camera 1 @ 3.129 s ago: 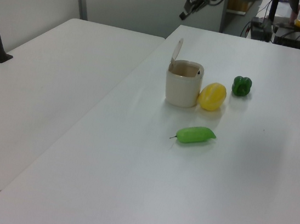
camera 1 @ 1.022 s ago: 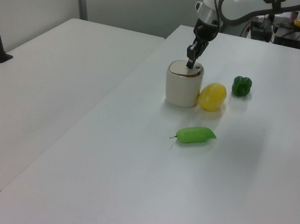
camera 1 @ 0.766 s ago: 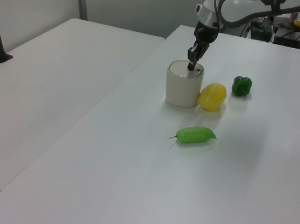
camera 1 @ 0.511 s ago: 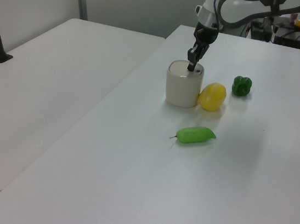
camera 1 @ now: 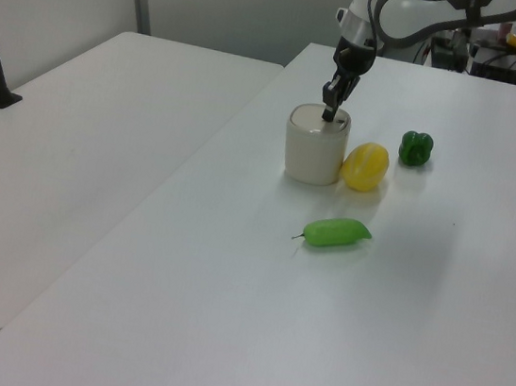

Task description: Close garbage bin

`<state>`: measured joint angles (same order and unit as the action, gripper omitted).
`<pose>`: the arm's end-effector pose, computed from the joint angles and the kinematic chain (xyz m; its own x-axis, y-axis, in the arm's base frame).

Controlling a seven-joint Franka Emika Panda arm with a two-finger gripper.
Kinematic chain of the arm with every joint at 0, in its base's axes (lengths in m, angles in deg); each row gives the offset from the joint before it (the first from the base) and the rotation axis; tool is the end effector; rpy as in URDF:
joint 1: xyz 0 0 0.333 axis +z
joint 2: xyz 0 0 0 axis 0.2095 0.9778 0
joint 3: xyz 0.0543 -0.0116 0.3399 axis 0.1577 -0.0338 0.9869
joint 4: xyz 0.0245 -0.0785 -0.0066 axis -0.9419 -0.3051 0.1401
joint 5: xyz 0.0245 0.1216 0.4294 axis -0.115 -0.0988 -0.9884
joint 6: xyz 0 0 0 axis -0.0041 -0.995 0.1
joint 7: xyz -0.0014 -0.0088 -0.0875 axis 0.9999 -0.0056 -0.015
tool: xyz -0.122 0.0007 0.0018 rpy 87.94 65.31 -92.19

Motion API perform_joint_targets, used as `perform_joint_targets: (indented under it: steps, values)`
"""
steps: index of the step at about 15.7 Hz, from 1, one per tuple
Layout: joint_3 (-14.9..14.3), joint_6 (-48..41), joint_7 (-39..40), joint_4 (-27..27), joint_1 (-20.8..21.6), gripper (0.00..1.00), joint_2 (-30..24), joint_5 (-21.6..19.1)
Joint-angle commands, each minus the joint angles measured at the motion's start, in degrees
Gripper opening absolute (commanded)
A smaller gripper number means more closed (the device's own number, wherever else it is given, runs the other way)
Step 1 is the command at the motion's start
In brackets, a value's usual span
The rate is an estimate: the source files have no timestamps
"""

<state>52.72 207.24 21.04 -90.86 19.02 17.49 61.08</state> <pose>0.7838 0.0182 0.4377 0.9711 -0.0432 0.2348 -0.0202 -0.9949 -0.0992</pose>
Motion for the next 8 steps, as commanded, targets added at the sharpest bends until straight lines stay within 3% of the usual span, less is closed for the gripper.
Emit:
perform_joint_targets:
  steps: [1,8]
  values:
    - [-0.62,-4.63,1.06,-0.98,-0.41,0.0,-4.88,-0.29]
    - [-0.97,-23.87,-0.25,-1.59,-1.73,0.0,-12.95,0.33]
